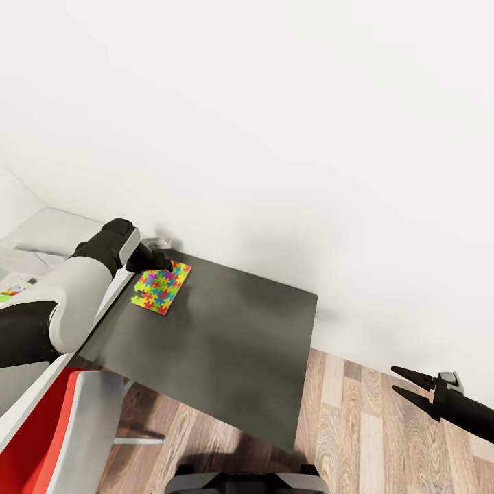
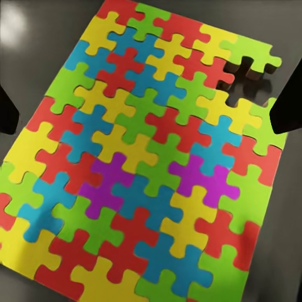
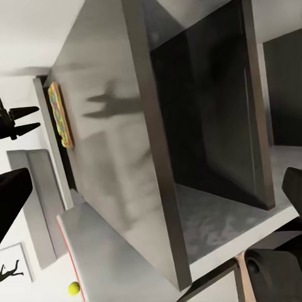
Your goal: Put all the toys in the child's room - the three board games (two on the bed and one on the table), the two jigsaw puzzles on the table, and the tennis ball on the table - inside the toy box on the table in the child's room.
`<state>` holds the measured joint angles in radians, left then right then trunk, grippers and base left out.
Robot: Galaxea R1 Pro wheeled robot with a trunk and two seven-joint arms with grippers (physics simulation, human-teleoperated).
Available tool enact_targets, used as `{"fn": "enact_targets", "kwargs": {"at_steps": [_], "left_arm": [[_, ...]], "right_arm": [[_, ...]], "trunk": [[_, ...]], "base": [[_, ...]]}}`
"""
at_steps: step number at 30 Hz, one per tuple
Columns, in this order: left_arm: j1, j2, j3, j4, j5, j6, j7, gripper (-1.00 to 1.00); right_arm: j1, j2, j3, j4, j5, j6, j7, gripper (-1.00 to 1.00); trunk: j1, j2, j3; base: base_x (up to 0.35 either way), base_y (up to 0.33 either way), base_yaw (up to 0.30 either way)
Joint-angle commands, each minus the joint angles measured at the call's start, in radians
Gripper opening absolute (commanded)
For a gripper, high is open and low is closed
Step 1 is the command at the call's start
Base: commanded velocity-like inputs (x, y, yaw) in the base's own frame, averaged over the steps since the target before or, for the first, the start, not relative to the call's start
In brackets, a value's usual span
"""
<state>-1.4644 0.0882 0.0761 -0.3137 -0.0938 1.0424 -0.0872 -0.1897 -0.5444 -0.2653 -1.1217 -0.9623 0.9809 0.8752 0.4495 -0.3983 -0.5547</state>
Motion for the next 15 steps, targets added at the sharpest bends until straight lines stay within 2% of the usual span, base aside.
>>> {"fn": "enact_targets", "kwargs": {"at_steps": [1, 15], "left_arm": [[-0.001, 0.0, 0.008, -0.001, -0.011, 0.004, -0.008, 1.0], [-0.001, 0.002, 0.007, -0.001, -0.011, 0.004, -0.008, 1.0]], "right_arm": [[-0.001, 0.0, -0.001, -0.001, 0.002, 0.004, 0.004, 1.0], [-0.001, 0.0, -0.002, -0.001, 0.002, 0.004, 0.004, 1.0]], "trunk": [[0.0, -0.002, -0.003], [0.0, -0.002, -0.017]], "base": [[0.0, 0.0, 0.0], [0.0, 0.0, 0.0]]}}
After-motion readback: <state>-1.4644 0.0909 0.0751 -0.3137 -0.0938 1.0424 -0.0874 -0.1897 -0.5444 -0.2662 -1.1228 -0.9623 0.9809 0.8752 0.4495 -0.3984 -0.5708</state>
